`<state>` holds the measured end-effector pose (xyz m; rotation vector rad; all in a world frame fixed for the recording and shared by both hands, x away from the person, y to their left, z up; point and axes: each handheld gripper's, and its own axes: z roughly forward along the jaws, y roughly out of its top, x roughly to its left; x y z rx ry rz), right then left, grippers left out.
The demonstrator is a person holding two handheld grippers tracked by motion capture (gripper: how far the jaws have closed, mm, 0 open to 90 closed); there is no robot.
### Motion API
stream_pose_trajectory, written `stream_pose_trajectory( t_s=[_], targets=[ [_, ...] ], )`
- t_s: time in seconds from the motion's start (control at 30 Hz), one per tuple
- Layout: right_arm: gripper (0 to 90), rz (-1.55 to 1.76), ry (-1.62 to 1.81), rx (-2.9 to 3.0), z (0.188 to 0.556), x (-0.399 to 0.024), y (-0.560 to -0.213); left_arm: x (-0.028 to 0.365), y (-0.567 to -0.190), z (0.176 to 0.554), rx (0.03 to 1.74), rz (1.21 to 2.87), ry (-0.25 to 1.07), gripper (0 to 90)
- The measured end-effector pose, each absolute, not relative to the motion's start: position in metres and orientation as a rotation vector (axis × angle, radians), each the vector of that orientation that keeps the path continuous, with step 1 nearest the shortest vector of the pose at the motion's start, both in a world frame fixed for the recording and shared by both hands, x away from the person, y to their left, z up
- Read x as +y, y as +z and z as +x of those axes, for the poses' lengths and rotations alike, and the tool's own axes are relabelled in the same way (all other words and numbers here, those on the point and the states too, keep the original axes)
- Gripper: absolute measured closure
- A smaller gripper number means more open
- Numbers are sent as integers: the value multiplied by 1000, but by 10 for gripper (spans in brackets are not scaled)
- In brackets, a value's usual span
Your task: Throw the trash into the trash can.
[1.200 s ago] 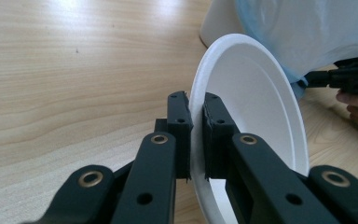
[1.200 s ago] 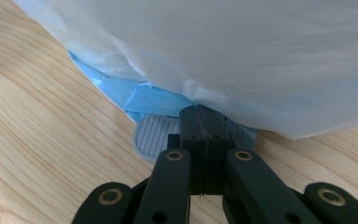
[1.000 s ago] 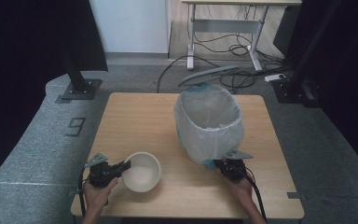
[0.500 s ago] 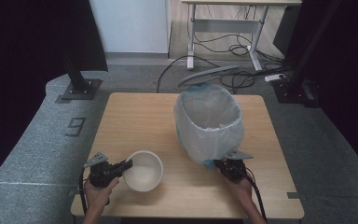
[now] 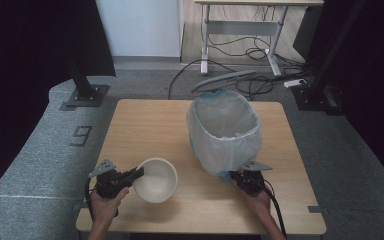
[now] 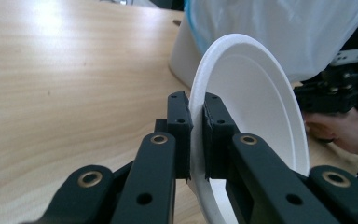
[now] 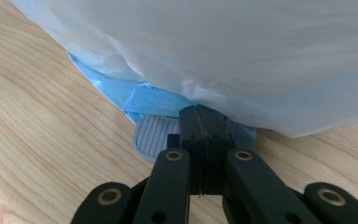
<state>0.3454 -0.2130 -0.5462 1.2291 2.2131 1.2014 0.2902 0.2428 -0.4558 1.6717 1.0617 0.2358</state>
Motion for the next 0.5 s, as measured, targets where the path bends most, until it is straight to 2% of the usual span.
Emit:
stream_pose_trajectory(
  t_s=[0.3, 0.5],
  targets=[
    [889, 1229, 1204, 2212, 345, -213, -546, 232, -415, 295, 984, 1667, 269, 837],
    [889, 1227, 1206, 2212, 345, -214, -547, 227, -402, 299, 969, 1662, 272, 837]
  ],
)
